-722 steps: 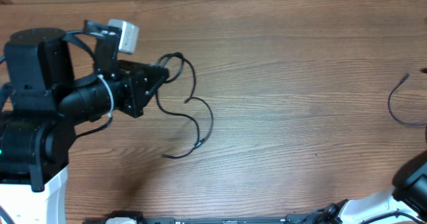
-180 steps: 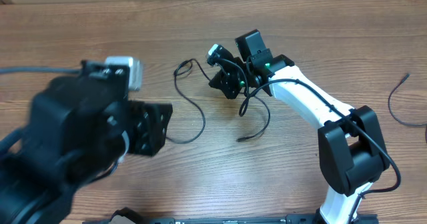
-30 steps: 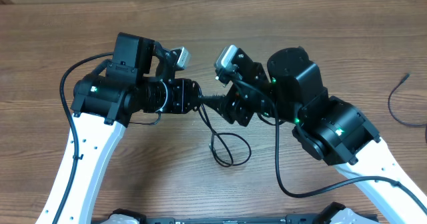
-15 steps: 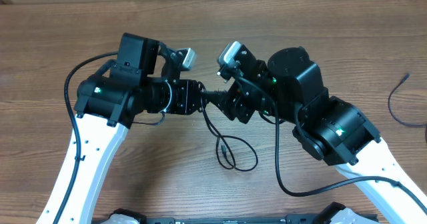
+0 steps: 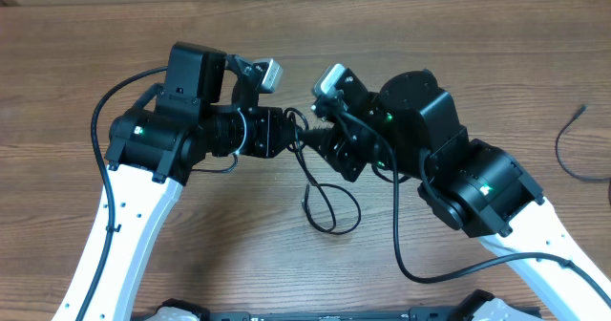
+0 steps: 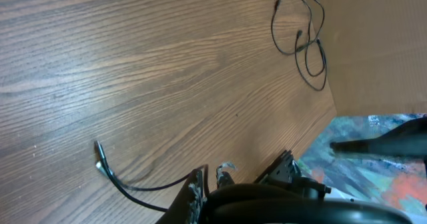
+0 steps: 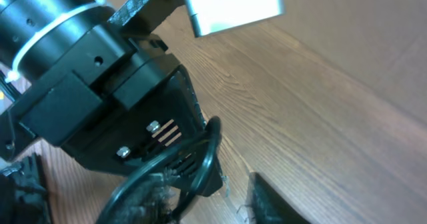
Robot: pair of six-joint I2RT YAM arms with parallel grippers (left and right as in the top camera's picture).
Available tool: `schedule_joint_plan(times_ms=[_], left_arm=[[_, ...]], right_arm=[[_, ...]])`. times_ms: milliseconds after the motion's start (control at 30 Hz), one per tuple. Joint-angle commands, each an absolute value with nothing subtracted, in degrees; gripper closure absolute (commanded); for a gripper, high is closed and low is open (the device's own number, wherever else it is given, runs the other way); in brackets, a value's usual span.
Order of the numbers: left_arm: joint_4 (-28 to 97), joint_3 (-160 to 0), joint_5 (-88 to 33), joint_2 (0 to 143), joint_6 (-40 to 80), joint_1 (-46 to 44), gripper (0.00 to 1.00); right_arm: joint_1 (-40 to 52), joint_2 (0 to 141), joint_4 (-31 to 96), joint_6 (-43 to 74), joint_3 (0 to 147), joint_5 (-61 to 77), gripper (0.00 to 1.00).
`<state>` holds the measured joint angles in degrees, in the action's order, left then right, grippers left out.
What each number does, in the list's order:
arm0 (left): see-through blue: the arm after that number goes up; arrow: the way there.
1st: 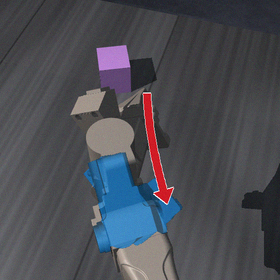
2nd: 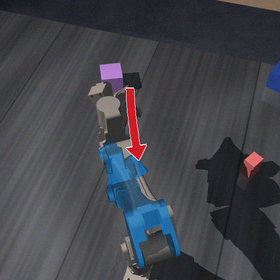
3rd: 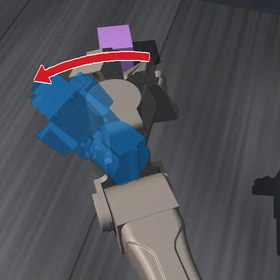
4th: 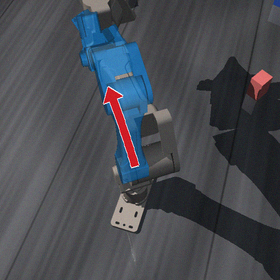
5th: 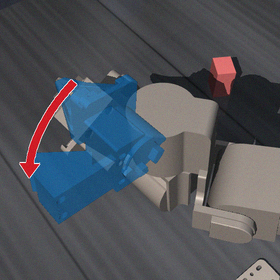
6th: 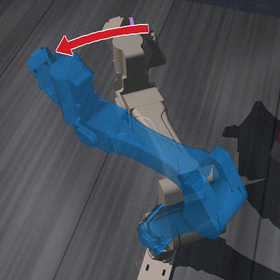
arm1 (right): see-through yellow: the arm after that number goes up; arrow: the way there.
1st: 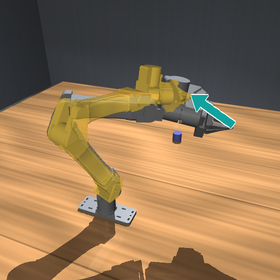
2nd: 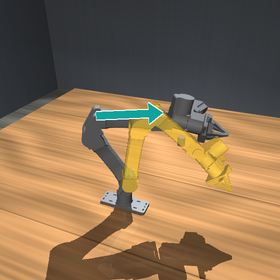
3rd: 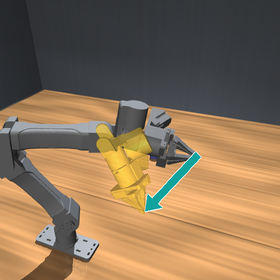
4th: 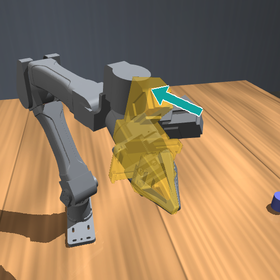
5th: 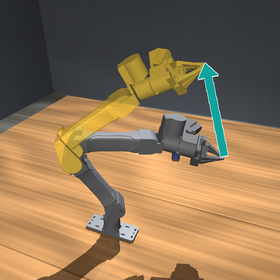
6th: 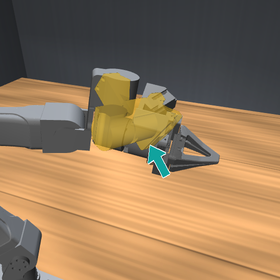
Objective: Untangle cables
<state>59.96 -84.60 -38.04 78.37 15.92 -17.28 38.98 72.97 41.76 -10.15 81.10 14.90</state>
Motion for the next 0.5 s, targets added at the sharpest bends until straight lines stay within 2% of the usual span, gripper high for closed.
schedule_joint_plan(times_ms=[0, 33, 67, 467], left_arm=[[59.4, -86.4, -40.3, 76.7, 15.4, -17.7, 0.94], [59.4, -86.4, -40.3, 76.7, 15.4, -17.7, 0.94], [59.4, -86.4, -40.3, 76.7, 15.4, -17.7, 0.94], [60.1, -86.4, -40.1, 76.7, 15.4, -17.6, 0.93]], right_arm=[[38.9, 73.3, 41.6, -10.2, 81.8, 14.2, 0.66], [38.9, 73.3, 41.6, -10.3, 81.8, 14.2, 0.93], [38.9, 73.4, 41.7, -10.2, 81.8, 14.2, 0.96], [38.9, 73.6, 40.4, -10.2, 81.8, 12.8, 0.96]])
